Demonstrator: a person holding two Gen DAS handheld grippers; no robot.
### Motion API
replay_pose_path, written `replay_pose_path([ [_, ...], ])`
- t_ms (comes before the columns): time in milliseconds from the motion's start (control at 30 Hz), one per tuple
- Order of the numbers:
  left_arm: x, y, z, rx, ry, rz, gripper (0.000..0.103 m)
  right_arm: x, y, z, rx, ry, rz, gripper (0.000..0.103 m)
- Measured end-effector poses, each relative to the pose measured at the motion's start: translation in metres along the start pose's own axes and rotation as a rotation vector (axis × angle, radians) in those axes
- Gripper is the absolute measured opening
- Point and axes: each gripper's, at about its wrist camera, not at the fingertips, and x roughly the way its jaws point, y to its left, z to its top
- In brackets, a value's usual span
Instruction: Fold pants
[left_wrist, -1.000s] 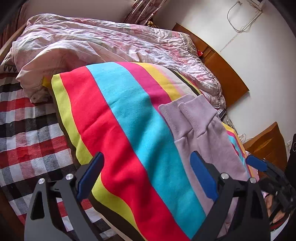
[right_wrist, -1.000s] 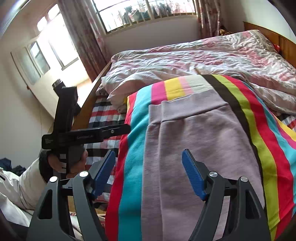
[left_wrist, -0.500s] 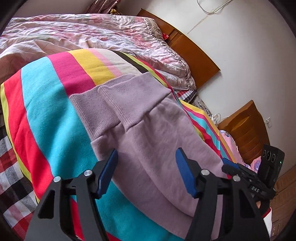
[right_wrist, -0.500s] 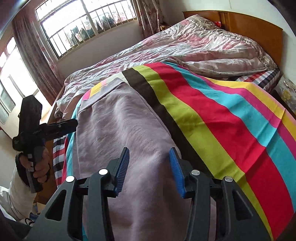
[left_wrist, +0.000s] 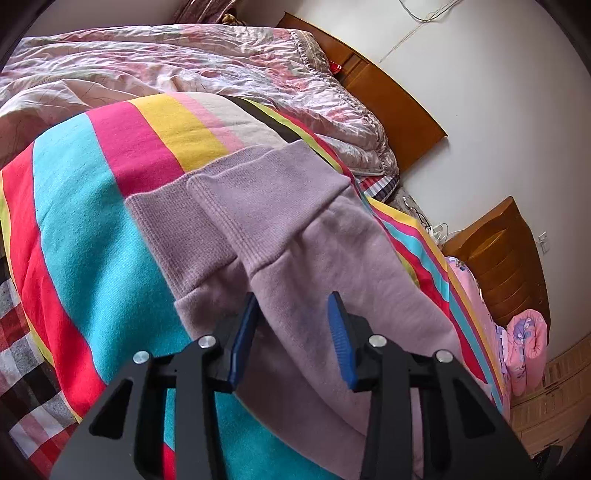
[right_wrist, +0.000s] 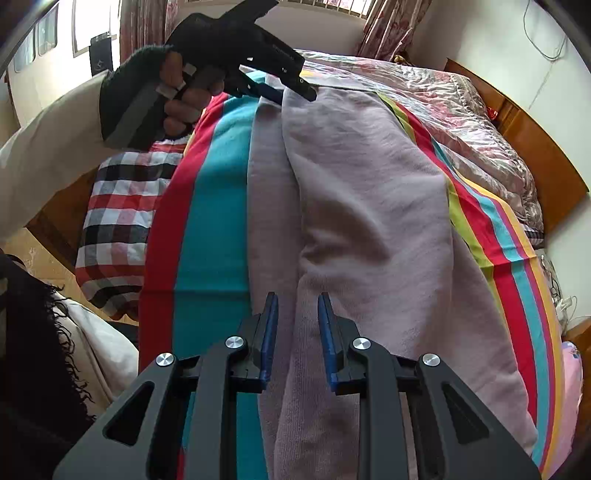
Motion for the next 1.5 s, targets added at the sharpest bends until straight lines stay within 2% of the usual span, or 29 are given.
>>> replay_pose_path([
  [100,-0.001,0.002,0.001,0.004,0.000,0.008,0.030,0.004,-0.001,-0.006,0.007,0.010,-0.053,0.021],
  [200,-0.001,0.004,0.001,0.000,-0.003,0.011,0.029,0.003,-0.005,-0.012,0.037,0.002,-0.052,0.021],
  [267,-0.001,0.002,0.000,0.012,-0.010,0.029,0.024,0.002,-0.005,-0.014,0.046,-0.008,-0.051,0.019],
  [333,-0.001,0.002,-0.001,0.015,-0.020,0.036,0.018,0.000,-0.005,-0.013,0.046,-0.019,-0.076,0.010],
  [400,-0.003,0.003,-0.002,0.005,-0.027,0.027,0.015,-0.005,-0.008,-0.013,0.074,-0.043,-0.076,0.005],
  [467,-0.007,0.003,-0.002,-0.007,-0.028,0.016,0.013,-0.012,-0.011,-0.013,0.097,-0.074,-0.078,0.005],
  [567,-0.017,-0.006,0.004,0.025,-0.037,-0.001,0.003,-0.024,-0.020,-0.011,0.143,-0.108,-0.046,0.005],
  [700,-0.044,-0.026,0.021,0.098,-0.100,-0.028,0.003,-0.049,-0.027,0.001,0.169,-0.170,0.010,0.005],
  [800,-0.064,-0.024,0.027,0.113,-0.140,-0.038,0.003,-0.060,-0.017,0.006,0.144,-0.191,0.031,0.005],
  [833,-0.063,-0.018,0.025,0.117,-0.136,-0.017,0.003,-0.056,-0.013,0.005,0.135,-0.179,0.036,0.005],
  [967,-0.027,0.025,0.009,0.025,-0.019,0.048,0.003,-0.016,0.000,-0.008,0.110,-0.081,0.075,0.005],
  [1133,-0.036,0.031,0.008,0.004,-0.064,0.011,0.003,-0.025,0.004,-0.006,0.114,-0.104,0.063,0.005],
  [1233,-0.037,0.021,0.010,0.051,-0.058,0.047,0.004,-0.026,0.006,-0.007,0.106,-0.095,0.063,0.005],
  [1333,-0.032,0.030,0.003,0.023,-0.041,0.058,0.004,-0.007,0.013,-0.012,0.099,-0.053,0.073,0.005],
  [1433,-0.036,0.035,-0.002,-0.009,-0.062,0.048,0.004,-0.008,0.011,-0.013,0.120,-0.064,0.083,0.005],
  [1500,-0.038,0.033,-0.002,0.004,-0.075,0.061,0.004,-0.007,0.010,-0.014,0.115,-0.057,0.091,0.005],
])
